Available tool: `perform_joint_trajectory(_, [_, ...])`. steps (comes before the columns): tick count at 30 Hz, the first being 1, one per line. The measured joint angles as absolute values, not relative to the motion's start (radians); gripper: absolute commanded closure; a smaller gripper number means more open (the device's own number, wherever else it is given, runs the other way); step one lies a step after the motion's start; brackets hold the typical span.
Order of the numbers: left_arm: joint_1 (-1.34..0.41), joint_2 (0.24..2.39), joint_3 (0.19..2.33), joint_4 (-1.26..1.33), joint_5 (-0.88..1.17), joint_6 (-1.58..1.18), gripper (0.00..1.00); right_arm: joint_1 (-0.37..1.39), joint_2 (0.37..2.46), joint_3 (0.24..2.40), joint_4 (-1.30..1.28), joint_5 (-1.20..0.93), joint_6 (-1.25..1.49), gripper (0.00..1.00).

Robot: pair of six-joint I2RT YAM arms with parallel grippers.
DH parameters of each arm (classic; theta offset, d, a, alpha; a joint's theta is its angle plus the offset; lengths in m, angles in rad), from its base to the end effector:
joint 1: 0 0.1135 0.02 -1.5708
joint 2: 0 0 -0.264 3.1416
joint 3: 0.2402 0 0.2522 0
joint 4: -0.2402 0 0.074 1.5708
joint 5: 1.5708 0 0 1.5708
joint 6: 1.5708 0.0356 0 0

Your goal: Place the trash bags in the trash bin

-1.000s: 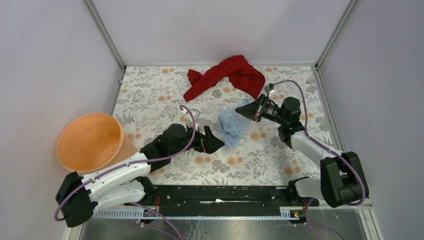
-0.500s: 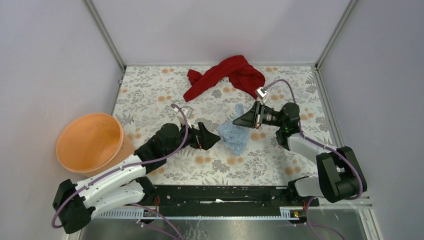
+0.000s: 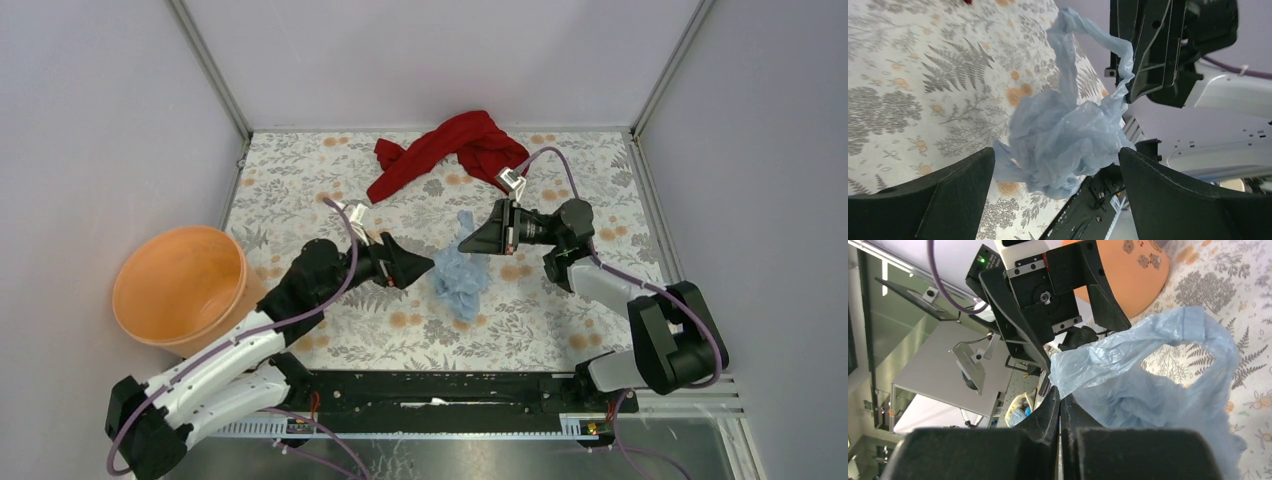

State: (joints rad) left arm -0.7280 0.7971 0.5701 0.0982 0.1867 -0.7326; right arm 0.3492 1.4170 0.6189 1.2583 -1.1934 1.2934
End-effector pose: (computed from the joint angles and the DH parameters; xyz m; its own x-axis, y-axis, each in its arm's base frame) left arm 0.1418 -0.1352 0.2917 -0.6005 -0.3451 -0.7213 0.5241 0.5114 -0.6810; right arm 0.2439 0.1240 0.2796 -0.7597 0.1006 -0.6424 -0.6502 -0.1294 0.7486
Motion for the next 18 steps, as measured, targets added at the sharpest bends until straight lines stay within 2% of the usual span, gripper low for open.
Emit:
perform_joint_trajectory(5, [-0.727, 0.982, 0.595, 0.202, 0.345, -0.745, 0.02, 0.390, 1.329, 0.684, 0.839, -1.135, 0.996, 1.00])
perform_joint_trajectory(7, [-0.731, 1.051, 0.596, 0.248, 0.406, -0.757, 0.09, 0.401, 1.302, 0.729, 0.703, -1.110, 0.905, 1.00])
perform_joint_trajectory(13, [-0.762, 1.114, 0.596, 0.320, 0.498, -0.778, 0.53, 0.405, 1.264, 0.776, 0.516, -1.052, 0.788, 1.00])
perform_joint_trajectory(15, [-0.766, 1.113, 0.596, 0.344, 0.508, -0.777, 0.70, 0.406, 1.265, 0.776, 0.485, -1.039, 0.783, 1.00])
perform_joint_trajectory(18, [-0.766, 1.113, 0.597, 0.347, 0.506, -0.773, 0.89, 0.407, 1.265, 0.776, 0.475, -1.029, 0.785, 0.97])
